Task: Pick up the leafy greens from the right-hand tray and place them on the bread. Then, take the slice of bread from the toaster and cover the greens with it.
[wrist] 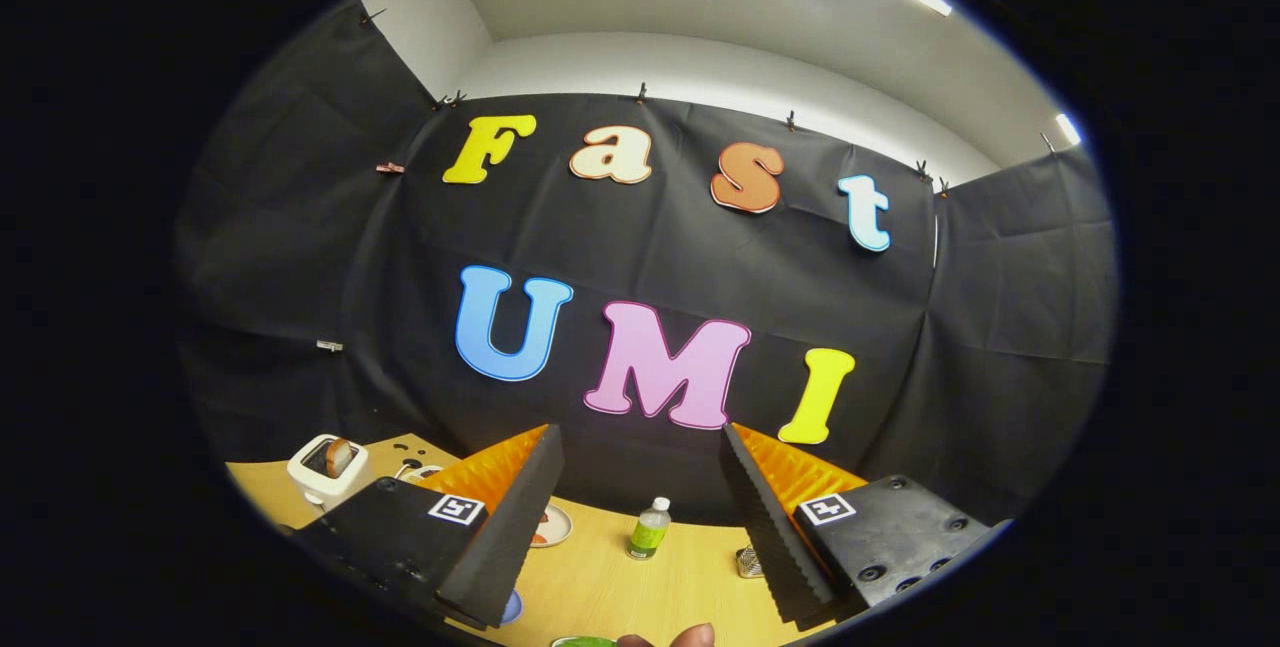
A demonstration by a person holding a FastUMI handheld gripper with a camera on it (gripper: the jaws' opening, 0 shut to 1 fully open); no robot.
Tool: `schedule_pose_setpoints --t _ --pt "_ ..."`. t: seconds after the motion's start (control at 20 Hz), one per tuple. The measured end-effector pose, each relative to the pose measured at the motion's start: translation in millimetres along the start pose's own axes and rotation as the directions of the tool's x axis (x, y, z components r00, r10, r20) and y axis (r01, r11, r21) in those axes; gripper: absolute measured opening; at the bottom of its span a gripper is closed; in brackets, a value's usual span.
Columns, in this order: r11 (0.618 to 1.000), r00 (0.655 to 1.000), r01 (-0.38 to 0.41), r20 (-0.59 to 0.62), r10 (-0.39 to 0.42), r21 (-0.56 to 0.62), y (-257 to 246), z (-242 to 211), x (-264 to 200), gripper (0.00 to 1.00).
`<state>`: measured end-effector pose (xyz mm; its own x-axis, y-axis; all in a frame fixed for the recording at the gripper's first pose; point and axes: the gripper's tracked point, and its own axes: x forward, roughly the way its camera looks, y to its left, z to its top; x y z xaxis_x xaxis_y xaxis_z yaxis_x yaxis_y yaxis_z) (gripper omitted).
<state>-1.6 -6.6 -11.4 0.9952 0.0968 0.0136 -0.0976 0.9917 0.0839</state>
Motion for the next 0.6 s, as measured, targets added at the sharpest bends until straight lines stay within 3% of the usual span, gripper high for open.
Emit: schedule_pose_setpoints --t 0.6 --pt "0.998 0.998 0.063 -0.02 -0.064 -0.023 -13 -4 -18 0.98"
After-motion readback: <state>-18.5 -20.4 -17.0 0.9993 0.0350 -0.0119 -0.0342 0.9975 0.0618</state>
